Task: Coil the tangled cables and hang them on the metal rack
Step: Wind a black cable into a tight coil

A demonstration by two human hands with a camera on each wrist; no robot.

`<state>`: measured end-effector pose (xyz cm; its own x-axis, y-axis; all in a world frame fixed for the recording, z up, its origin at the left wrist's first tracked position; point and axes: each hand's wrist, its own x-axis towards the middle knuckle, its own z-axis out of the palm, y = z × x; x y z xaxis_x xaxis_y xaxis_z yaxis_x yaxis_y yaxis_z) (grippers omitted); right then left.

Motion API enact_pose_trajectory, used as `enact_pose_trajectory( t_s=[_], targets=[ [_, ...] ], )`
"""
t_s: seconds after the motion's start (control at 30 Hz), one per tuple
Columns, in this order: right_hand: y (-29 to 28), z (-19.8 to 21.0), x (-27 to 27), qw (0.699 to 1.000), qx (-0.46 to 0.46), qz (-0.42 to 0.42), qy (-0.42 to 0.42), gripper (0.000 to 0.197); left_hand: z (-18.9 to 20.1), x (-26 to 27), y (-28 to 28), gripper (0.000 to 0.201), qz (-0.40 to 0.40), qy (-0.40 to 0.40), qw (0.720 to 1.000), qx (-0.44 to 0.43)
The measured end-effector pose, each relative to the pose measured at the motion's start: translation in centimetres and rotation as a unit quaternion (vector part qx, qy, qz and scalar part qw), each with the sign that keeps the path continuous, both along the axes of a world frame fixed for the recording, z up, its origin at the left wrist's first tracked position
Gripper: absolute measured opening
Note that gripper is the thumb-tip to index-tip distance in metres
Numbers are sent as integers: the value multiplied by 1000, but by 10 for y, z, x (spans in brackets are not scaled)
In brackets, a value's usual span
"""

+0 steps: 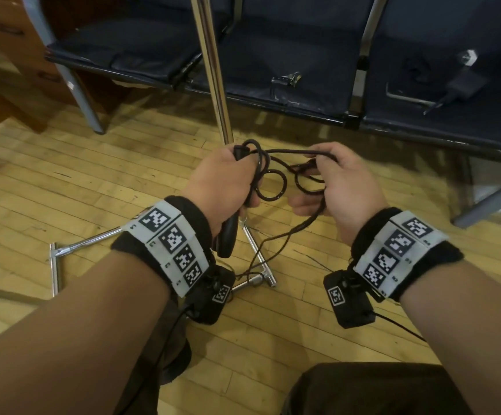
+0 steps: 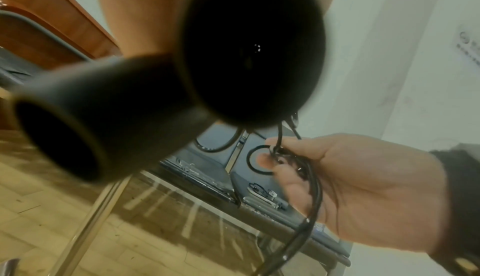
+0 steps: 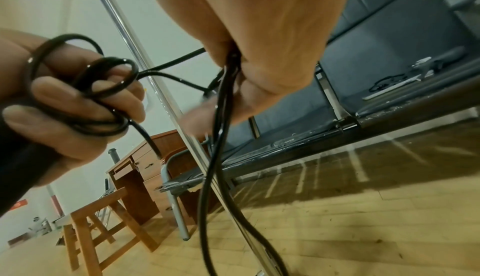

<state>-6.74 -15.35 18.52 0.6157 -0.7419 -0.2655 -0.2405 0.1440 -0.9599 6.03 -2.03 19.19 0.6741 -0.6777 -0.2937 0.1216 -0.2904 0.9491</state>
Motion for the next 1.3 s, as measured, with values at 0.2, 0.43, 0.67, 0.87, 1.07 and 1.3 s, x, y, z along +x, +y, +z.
enact_pose_trajectory(
  t_s=[0.2, 0.43, 0.67, 0.87, 1.07, 1.3],
  targets=[
    [-13, -18, -8, 945, -243, 106, 192, 17, 6, 2, -1, 10, 64, 10, 997, -51],
    [-15, -14, -10, 907, -304, 135, 259, 23, -3, 0, -4, 11, 43, -48, 998, 7],
    [-16, -4, -17, 963, -163, 156, 147, 19, -13, 7, -3, 13, -30, -88, 989, 111],
    [-12, 5, -12, 990, -46, 118, 63, 15, -18, -2, -8, 14, -104, -82, 984, 119],
    [-10, 5, -6, 991, 71, 114, 23, 18, -19, -5, -9, 15, -131, -91, 980, 121],
    [-11, 5, -8, 993, 78, 83, -10, 20, -18, 3, -8, 13, -54, -108, 985, 125]
  ],
)
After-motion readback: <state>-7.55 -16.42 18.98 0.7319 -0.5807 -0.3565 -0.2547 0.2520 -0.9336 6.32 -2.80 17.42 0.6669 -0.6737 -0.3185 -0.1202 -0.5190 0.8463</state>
